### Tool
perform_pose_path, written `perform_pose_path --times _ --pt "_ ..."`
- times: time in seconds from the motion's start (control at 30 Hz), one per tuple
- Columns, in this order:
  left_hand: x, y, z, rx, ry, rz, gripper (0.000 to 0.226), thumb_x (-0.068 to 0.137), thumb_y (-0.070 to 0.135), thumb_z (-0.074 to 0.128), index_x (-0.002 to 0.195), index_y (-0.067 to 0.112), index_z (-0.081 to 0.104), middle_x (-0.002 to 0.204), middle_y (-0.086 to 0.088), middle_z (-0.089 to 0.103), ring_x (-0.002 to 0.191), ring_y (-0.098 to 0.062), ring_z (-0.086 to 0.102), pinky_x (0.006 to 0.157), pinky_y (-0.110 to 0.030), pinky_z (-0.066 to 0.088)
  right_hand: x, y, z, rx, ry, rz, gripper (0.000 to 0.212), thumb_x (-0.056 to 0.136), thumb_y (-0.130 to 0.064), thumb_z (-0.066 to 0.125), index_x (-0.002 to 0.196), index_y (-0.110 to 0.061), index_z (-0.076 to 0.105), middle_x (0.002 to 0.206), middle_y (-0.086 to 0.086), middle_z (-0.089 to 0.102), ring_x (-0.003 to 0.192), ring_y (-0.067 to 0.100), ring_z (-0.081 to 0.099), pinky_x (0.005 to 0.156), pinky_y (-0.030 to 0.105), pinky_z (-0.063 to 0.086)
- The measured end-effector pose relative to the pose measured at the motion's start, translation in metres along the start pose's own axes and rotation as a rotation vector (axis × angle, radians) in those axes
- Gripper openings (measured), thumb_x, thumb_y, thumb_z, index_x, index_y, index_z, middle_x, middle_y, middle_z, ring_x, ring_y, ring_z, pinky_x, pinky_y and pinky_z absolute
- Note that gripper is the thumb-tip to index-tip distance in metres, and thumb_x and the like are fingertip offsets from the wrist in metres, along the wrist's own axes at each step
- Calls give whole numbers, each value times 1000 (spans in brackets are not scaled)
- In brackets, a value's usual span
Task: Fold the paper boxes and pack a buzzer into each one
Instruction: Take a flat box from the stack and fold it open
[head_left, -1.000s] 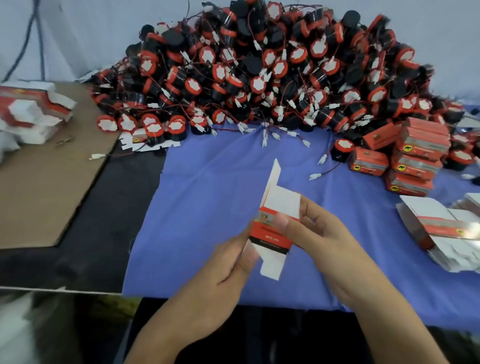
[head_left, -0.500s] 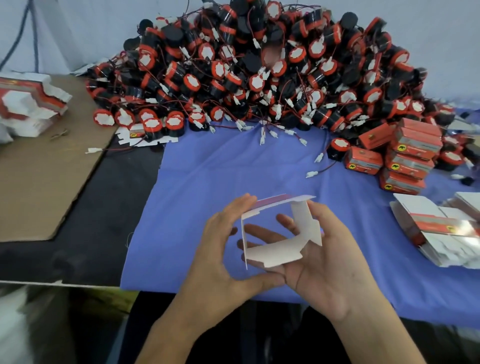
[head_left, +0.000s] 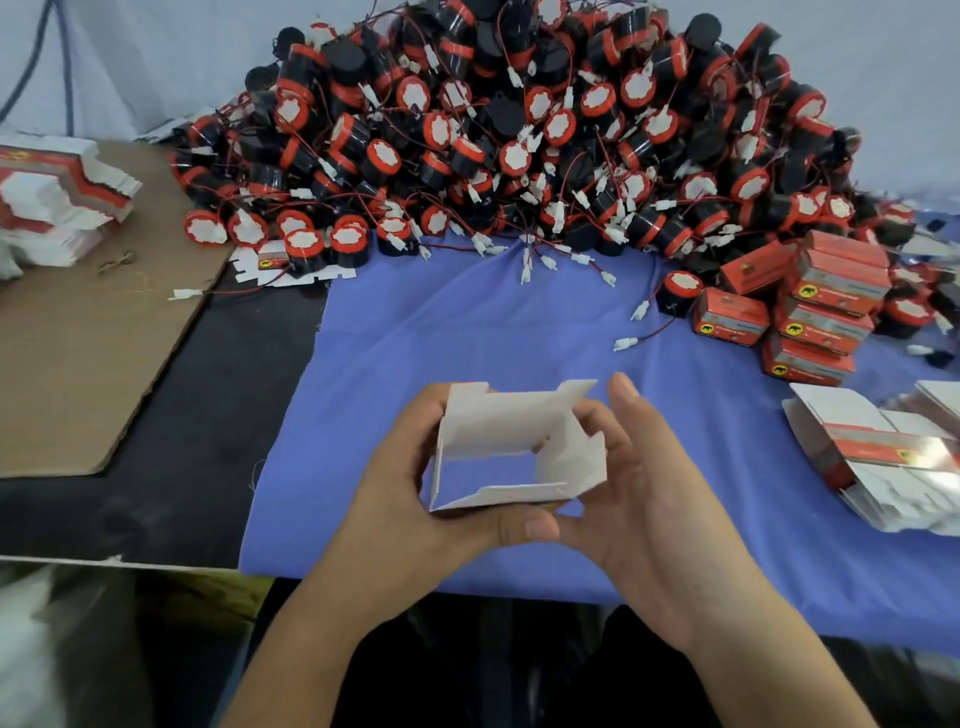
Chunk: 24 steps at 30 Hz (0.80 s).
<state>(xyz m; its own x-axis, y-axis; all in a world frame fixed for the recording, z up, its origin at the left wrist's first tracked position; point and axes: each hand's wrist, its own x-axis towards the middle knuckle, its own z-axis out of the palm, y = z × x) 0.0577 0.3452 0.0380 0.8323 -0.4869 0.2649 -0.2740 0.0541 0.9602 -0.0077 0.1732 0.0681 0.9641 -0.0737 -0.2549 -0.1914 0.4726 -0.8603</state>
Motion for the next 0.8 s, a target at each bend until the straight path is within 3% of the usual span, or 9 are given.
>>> perform_pose_path --times 0.07,0.17,0.27,0.43,0.53,0.67,0.8 --pt "1 0 -1 29 -16 6 79 54 45 95 121 23 60 117 16 63 117 -12 60 90 -16 49 -1 2 3 42 30 21 64 93 -60 58 109 1 67 94 5 56 77 13 60 69 33 58" --pt "2 0 -1 93 -64 27 78 54 44 98 120 27 62 122 9 61 121 -19 59 91 -16 49 -1 -1 3 62 87 60 39 80 -46 73 89 -8 76 86 3 58 76 12 61 68 40 60" --pt "2 1 -6 142 -83 21 80 49 44 100 119 36 61 119 8 61 115 -17 61 87 -13 47 -1 -3 0 -14 59 109 42 70 -32 71 103 -7 78 101 9 54 88 20 56 75 42 60" --pt "0 6 -13 142 -120 -2 88 46 40 102 121 38 57 110 8 61 102 -17 65 78 -22 56 -2 -6 0 -94 -48 150 40 74 -12 56 108 -9 76 108 10 72 86 20 64 74 40 61" --pt "-3 8 -13 96 -102 17 87 47 31 104 118 30 54 104 10 63 93 -13 64 72 -18 53 0 -10 -1 -87 -93 197 39 74 -7 56 108 -8 75 108 13 73 89 28 66 71 41 62" --pt "-4 11 -15 177 -101 30 80 45 41 102 111 33 57 103 4 61 88 -21 60 70 -28 52 5 -14 -3 -190 -128 239 37 73 -3 53 102 -11 74 106 12 73 85 28 62 69 37 60" --pt "-2 15 -18 164 -153 27 74 50 38 100 109 29 58 102 2 61 91 -23 63 73 -28 53 5 -15 -5 -233 -155 241 25 89 -4 55 104 -12 73 109 17 71 85 26 65 70 33 59"
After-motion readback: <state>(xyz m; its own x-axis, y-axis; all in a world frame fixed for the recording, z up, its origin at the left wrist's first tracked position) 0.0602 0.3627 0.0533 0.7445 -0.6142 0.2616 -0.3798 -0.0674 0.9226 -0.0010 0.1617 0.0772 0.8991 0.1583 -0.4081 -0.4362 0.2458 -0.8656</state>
